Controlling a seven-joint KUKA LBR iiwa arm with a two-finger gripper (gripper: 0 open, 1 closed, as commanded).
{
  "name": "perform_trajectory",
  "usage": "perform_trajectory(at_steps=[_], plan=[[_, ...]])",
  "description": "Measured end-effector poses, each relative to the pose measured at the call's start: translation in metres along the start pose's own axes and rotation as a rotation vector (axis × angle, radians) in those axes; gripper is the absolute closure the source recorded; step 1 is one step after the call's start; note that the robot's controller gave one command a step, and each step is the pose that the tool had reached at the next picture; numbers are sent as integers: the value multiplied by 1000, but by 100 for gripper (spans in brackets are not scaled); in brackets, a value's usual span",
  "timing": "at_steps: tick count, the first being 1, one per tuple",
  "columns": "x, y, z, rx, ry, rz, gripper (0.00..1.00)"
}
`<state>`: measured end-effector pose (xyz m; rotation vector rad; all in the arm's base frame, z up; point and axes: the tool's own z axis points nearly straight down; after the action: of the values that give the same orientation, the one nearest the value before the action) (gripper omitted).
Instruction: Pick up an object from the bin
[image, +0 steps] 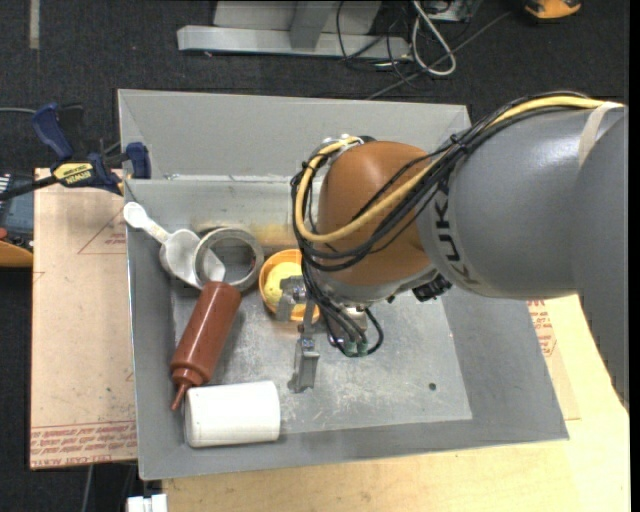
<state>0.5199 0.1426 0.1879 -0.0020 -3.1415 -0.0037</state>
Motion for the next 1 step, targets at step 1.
perform_trajectory(at_steps=[1], plan=[[0,0,0,0,0,0,0]])
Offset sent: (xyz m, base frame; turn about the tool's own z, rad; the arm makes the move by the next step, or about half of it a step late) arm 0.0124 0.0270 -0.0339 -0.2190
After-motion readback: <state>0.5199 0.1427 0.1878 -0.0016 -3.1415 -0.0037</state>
